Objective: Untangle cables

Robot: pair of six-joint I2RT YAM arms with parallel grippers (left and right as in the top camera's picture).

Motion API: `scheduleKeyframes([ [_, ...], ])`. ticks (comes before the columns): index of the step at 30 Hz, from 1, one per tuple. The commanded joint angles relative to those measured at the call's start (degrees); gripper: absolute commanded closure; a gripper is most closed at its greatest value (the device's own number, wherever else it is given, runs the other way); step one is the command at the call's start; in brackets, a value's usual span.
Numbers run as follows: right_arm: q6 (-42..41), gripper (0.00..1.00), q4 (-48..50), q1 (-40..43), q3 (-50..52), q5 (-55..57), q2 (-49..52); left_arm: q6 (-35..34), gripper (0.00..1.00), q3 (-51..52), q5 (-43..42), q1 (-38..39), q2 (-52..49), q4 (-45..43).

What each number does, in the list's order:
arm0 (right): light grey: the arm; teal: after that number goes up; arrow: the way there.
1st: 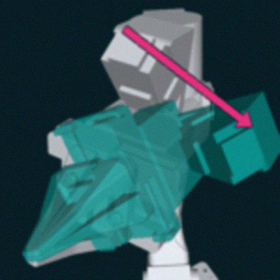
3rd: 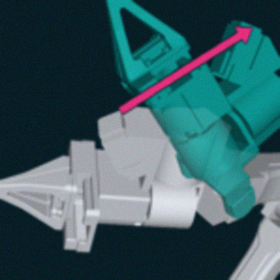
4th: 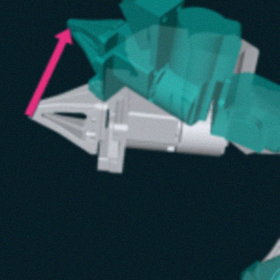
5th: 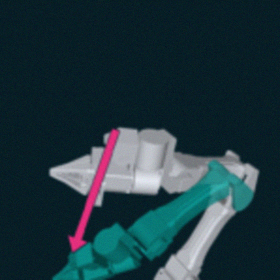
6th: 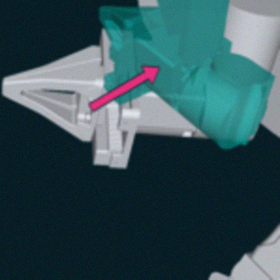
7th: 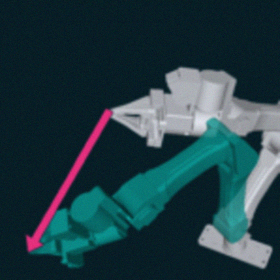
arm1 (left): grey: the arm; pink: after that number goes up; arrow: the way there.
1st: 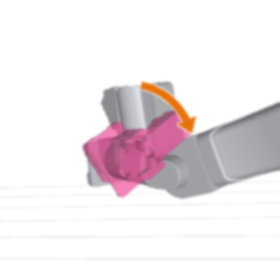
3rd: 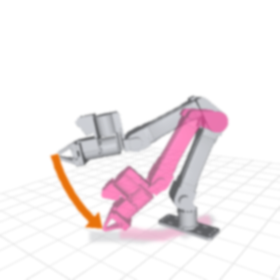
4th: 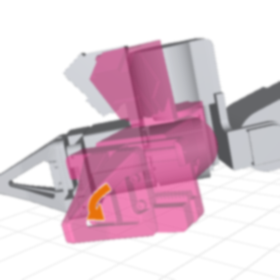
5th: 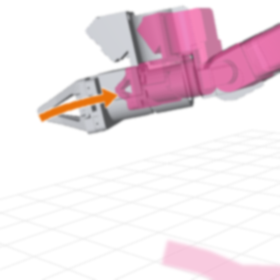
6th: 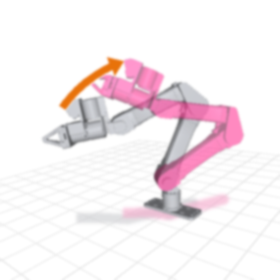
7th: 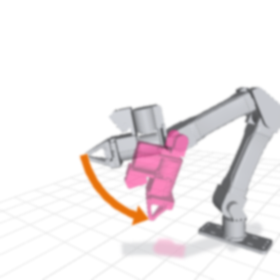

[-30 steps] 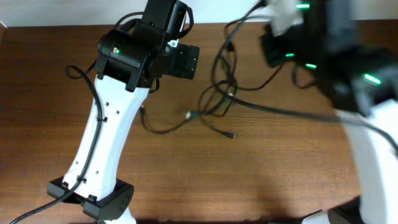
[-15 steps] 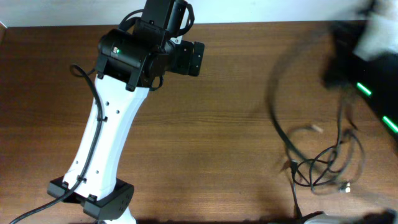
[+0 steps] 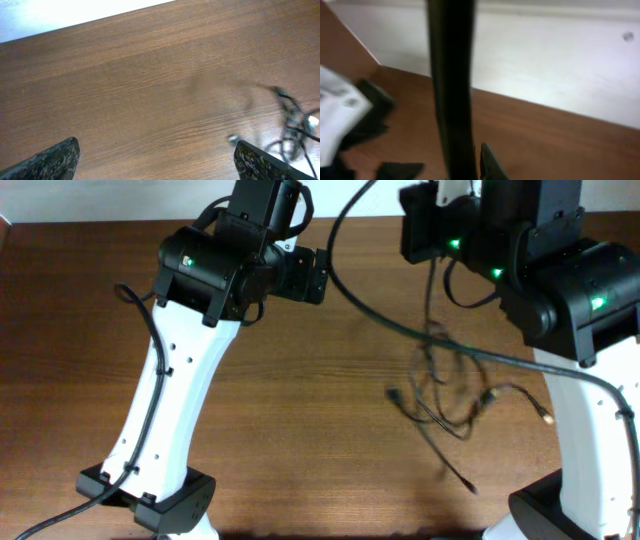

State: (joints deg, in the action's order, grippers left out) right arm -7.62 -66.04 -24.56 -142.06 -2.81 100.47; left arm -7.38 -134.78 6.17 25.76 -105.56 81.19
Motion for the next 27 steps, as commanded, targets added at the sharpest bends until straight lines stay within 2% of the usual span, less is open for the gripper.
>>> scheduleKeyframes([
  [1,-0.6,0.96,2.6,-0.7,-3.6,0.0,-1.2,0.8,0.01,-0.2,-0.7,0.1,-0.5,-0.1],
  [5,1.4,0.96,3.5,-0.4,-4.3,7.6,-1.2,0.8,0.01,-0.2,-2.9,0.1,-0.6,-0.3],
  [11,4.6,0.96,-2.7,0.9,-4.2,23.3,-0.8,0.8,0.01,-0.2,-5.2,0.1,-1.4,-0.6],
  [15,4.3,0.96,-4.7,5.2,-4.2,22.6,-0.9,0.8,0.01,-0.2,-14.4,0.6,-4.4,-1.6],
  [20,4.2,0.96,-6.1,8.4,-4.2,22.6,-1.8,2.1,0.01,-0.2,-26.7,1.6,-10.5,-7.2],
  [25,4.2,0.96,-6.7,9.6,-4.2,22.6,-3.1,-0.5,0.01,-0.2,-27.3,1.6,-16.1,-12.0],
  [27,4.2,0.96,-7.0,9.6,-4.2,22.6,-3.4,-3.0,0.01,-0.2,-25.0,1.6,-18.3,-12.1],
])
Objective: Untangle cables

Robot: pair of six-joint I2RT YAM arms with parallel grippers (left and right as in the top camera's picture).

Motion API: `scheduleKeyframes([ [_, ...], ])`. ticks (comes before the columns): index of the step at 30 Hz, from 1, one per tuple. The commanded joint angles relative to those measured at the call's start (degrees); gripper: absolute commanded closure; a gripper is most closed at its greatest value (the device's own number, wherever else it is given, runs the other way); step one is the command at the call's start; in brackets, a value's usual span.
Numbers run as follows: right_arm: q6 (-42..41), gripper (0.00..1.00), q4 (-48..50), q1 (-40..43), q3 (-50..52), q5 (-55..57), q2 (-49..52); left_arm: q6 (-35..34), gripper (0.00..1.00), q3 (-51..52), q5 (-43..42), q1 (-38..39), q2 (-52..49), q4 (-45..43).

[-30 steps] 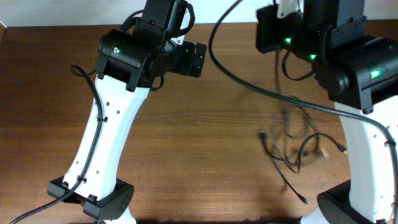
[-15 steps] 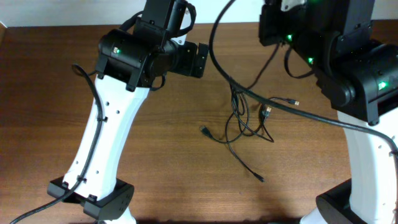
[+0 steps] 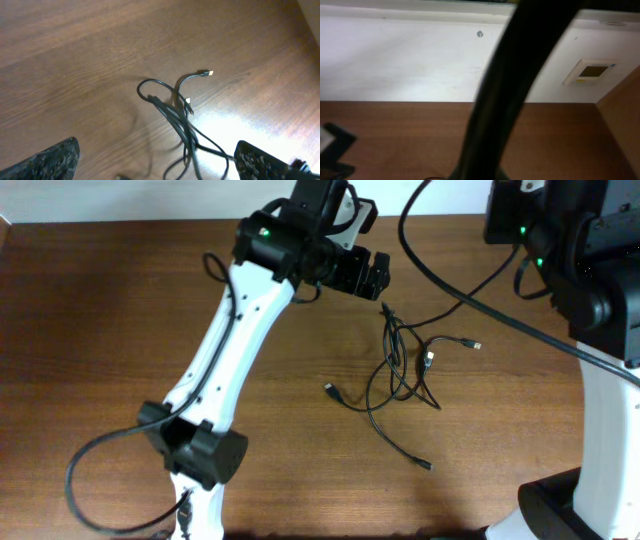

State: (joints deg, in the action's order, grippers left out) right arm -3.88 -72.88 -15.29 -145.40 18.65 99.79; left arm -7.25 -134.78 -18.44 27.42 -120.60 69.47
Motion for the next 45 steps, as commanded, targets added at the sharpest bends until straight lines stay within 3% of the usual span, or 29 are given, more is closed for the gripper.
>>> scheduleKeyframes([
  [1,0.4,0.96,-0.4,0.4,-0.9,1.1,-2.8,-3.6,0.01,-0.2,0.4,0.0,-4.1,-0.3],
  [9,0.4,0.96,-1.2,0.4,-0.9,1.1,-2.8,-6.7,0.01,-0.2,0.2,1.8,-9.9,-0.5],
  [16,0.4,0.96,-1.7,0.4,-0.9,1.1,-2.8,-8.6,0.01,-0.2,0.3,7.6,-10.7,-6.2],
  [20,0.4,0.96,-2.2,0.4,-0.9,1.1,-2.8,-9.5,0.01,-0.2,4.3,9.7,-10.7,-8.2],
  [36,0.4,0.96,-2.9,0.4,-0.9,1.1,-2.8,-9.9,0.02,-0.2,9.9,10.4,-12.7,-3.6],
  [37,0.4,0.96,-2.9,0.4,-0.9,1.1,-2.8,-9.9,0.11,-0.2,9.9,10.4,-13.5,-3.5],
  [39,0.4,0.96,-2.9,0.4,-0.9,1.1,-2.8,-9.9,0.65,-0.2,9.9,10.3,-14.5,-3.4],
  [40,0.5,0.96,-2.9,0.4,-0.9,1.1,-2.8,-9.9,0.98,-0.2,9.9,10.3,-14.6,-3.3],
  [45,0.5,0.96,-3.2,0.4,-0.9,1.1,-2.8,-9.6,1.0,-0.7,11.1,10.1,-14.3,-2.1],
])
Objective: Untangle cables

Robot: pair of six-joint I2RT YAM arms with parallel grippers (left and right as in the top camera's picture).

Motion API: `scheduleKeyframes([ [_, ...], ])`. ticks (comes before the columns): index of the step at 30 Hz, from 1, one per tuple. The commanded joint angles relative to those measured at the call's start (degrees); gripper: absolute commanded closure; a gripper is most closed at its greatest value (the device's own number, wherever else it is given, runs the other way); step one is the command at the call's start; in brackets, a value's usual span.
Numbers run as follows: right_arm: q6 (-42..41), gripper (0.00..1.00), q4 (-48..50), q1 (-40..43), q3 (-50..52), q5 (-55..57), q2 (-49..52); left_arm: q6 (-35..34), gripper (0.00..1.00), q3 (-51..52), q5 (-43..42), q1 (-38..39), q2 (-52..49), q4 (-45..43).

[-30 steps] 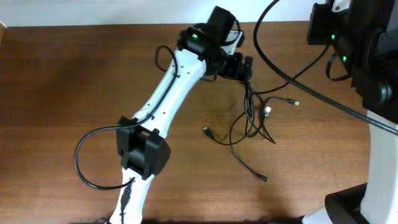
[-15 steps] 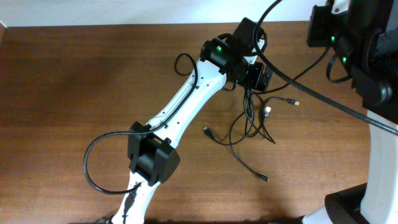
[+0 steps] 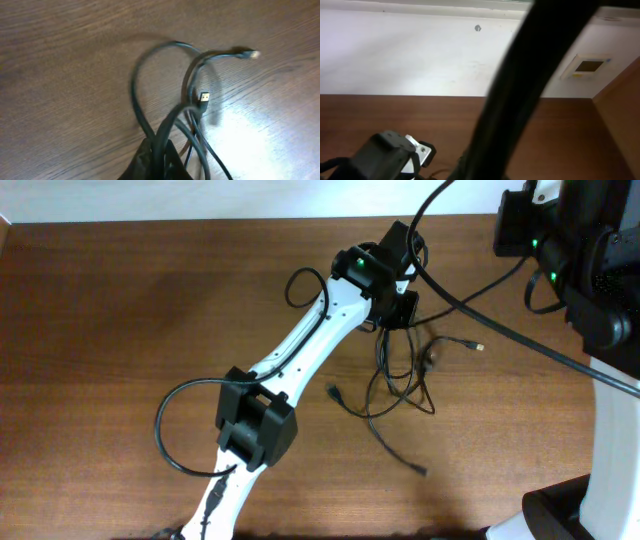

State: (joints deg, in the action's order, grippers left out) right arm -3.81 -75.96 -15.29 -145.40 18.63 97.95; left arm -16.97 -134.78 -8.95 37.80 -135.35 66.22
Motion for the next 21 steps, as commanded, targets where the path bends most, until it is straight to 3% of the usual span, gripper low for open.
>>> scheduleKeyframes([
  [1,0.4,0.96,-0.3,0.4,-0.9,1.2,-1.0,0.8,1.0,-1.5,2.0,-0.5,1.0,2.6],
  [8,-2.9,0.96,-0.2,5.2,-0.9,1.1,-1.6,0.7,1.0,-15.0,22.3,-11.1,11.3,22.6],
  [11,-6.8,0.96,-0.9,13.0,-0.9,-1.0,-2.6,0.7,1.0,-16.9,19.6,-19.9,15.9,25.7],
  [15,-8.9,0.96,-1.2,28.9,-0.9,-15.2,-3.2,0.7,1.0,-16.9,16.2,-33.7,21.0,27.8],
  [19,-11.0,0.96,-1.2,43.3,-0.7,-21.8,-1.6,2.0,1.0,-16.9,16.5,-44.6,23.7,30.4],
  [21,-13.2,0.96,-1.0,46.2,-0.7,-21.4,-1.2,3.0,1.0,-16.9,16.4,-46.7,24.2,30.5],
])
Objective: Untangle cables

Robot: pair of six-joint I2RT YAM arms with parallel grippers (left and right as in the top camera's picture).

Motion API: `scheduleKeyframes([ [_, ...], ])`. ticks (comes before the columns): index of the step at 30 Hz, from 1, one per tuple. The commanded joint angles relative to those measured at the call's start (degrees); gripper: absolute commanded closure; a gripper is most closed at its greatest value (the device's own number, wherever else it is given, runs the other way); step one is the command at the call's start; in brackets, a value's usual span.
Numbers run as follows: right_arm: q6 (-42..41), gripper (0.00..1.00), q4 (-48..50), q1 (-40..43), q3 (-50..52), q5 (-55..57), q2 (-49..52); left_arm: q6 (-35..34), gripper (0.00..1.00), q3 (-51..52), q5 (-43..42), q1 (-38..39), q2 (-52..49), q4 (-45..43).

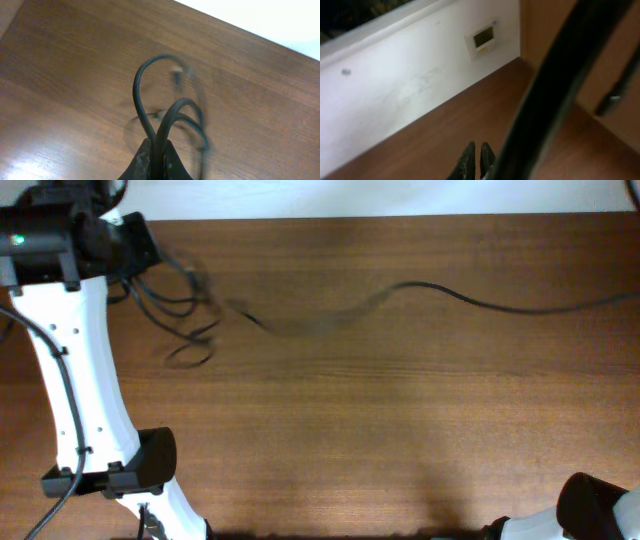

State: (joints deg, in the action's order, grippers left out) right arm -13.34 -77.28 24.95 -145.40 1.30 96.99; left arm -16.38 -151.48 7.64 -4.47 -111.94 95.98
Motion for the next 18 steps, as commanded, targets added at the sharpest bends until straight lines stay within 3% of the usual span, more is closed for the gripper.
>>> scheduleKeyframes([
  [1,-5.0,0.96,0.5,7.6,-0.7,-4.1,0.0,2.8,1.0,-0.2,-0.1,-5.4,0.9,0.7],
  [7,-6.6,0.96,0.7,15.2,-0.4,-13.4,1.2,4.7,1.0,-0.2,-6.1,-9.1,1.4,0.7],
  [14,0.0,0.96,3.8,8.0,-0.4,-13.3,1.9,5.8,1.0,-0.2,-8.5,0.4,1.6,0.7],
  [18,1.4,0.96,11.8,2.2,-0.4,-8.4,3.6,5.8,1.0,-0.2,-8.3,7.6,1.7,0.7],
])
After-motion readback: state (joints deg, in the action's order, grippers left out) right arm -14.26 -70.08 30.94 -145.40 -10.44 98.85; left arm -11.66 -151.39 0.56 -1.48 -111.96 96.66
